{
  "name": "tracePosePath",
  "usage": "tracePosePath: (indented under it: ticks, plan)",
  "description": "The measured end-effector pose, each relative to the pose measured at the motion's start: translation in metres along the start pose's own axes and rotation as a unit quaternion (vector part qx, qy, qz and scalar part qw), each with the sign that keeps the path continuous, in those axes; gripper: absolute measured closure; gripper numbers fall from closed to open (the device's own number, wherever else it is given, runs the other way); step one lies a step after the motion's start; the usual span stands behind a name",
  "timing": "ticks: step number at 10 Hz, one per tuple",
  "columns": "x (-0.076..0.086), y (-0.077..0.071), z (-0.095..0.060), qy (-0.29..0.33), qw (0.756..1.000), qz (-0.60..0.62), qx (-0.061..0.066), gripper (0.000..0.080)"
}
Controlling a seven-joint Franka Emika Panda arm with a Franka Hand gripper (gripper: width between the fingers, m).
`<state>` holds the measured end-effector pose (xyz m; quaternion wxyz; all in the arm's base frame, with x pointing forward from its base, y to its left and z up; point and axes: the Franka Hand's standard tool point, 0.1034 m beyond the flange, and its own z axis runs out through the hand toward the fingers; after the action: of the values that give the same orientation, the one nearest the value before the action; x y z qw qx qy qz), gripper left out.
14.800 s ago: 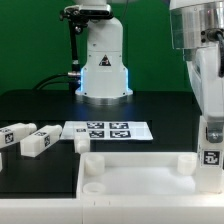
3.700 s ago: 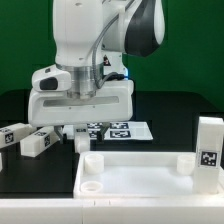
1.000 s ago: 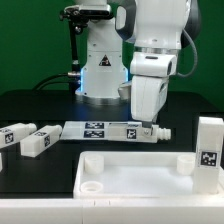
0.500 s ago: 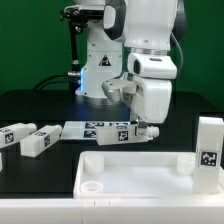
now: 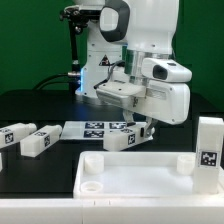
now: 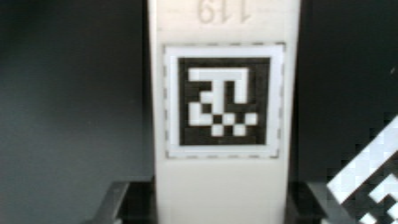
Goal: Assemble desk
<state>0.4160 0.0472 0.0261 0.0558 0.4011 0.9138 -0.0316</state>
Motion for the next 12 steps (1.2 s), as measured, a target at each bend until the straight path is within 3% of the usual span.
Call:
tracePosePath:
  ticks: [2,4,6,10,11,12]
  plan:
    - [0.000,-0.002,0.000,-0.004,0.998,-0.062,0.001,0.0514]
    - [0.007,-0.011,0.004,-0.002,0.986,-0.168,0.021,0.0514]
    - [0.015,-0.023,0.010,0.004,0.981,-0.191,0.032,0.0514]
    - [0.015,-0.024,0.013,0.005,0.983,-0.180,0.034,0.0514]
    - [0.014,-0.024,0.012,0.004,0.985,-0.169,0.034,0.0332]
    - [0.011,-0.024,0.007,0.000,0.986,-0.165,0.030,0.0213]
